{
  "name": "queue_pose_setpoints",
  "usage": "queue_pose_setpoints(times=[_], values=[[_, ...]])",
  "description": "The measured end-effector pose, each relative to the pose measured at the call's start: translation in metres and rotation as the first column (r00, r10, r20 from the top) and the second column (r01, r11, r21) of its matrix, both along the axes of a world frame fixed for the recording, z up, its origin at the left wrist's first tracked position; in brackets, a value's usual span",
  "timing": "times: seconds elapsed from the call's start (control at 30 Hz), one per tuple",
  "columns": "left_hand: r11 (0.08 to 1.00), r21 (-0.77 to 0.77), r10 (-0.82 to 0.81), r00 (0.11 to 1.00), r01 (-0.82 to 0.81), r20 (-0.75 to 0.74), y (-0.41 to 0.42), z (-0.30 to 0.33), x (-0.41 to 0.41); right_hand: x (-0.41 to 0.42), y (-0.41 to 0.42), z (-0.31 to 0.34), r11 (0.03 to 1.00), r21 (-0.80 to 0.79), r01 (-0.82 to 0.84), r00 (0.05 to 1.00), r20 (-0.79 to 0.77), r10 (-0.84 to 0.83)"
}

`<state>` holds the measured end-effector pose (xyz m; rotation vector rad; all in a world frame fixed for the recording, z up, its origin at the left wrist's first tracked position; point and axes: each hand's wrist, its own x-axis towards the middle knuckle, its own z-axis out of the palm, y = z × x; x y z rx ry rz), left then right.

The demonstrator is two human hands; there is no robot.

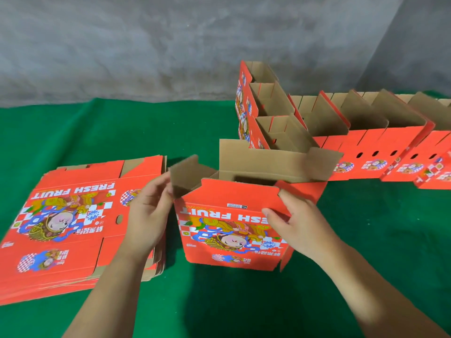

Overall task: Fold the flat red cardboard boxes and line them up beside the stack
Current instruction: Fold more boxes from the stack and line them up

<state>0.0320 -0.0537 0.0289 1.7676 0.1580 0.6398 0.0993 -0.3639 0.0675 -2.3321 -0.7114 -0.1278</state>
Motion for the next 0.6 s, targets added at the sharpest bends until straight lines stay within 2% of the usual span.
queue_pose_setpoints(times=[0.03,0.13,0.2,0.27,0.3,0.37,0.43,0.47,0.53,0.6], values=[[1.000,-0.024,0.016,1.000,-0.016,-0.016,0.000,-0.002,0.003,-0.002,-0.003,0.000,0.999,-0.036,-0.023,1.000,-0.007,0.023],[0.959,-0.270,0.037,0.985,-0.082,-0.166,-0.007,-0.002,0.012,-0.007,-0.009,0.003,0.992,-0.079,-0.098,0.995,0.014,0.100],[0.934,-0.339,0.007,0.958,-0.109,-0.288,-0.015,-0.004,0.015,-0.011,-0.013,0.005,0.971,-0.149,-0.185,0.981,0.039,0.192],[0.889,-0.442,-0.041,0.943,-0.116,-0.331,-0.026,-0.004,0.015,-0.012,-0.022,0.006,0.967,-0.159,-0.200,0.971,0.103,0.218],[0.871,-0.474,-0.037,0.945,-0.128,-0.324,-0.030,-0.002,0.014,-0.010,-0.027,0.007,0.984,-0.079,-0.160,0.973,0.156,0.171],[0.876,-0.463,-0.007,0.954,-0.138,-0.299,-0.034,0.002,0.016,-0.002,-0.041,0.007,0.984,0.177,0.017,0.955,0.287,-0.069],[0.879,-0.465,-0.038,0.957,-0.105,-0.288,-0.034,0.007,0.019,0.012,-0.057,0.006,0.896,0.377,0.234,0.867,0.335,-0.368],[0.878,-0.471,-0.064,0.956,-0.082,-0.287,-0.034,0.007,0.023,0.020,-0.066,0.003,0.824,0.463,0.326,0.819,0.298,-0.491],[0.891,-0.452,-0.094,0.949,-0.055,-0.300,-0.030,0.007,0.032,0.033,-0.085,-0.003,0.638,0.601,0.482,0.735,0.119,-0.668],[0.899,-0.434,-0.092,0.944,-0.058,-0.317,-0.022,0.008,0.043,0.046,-0.102,-0.011,0.498,0.622,0.604,0.704,-0.124,-0.699]])
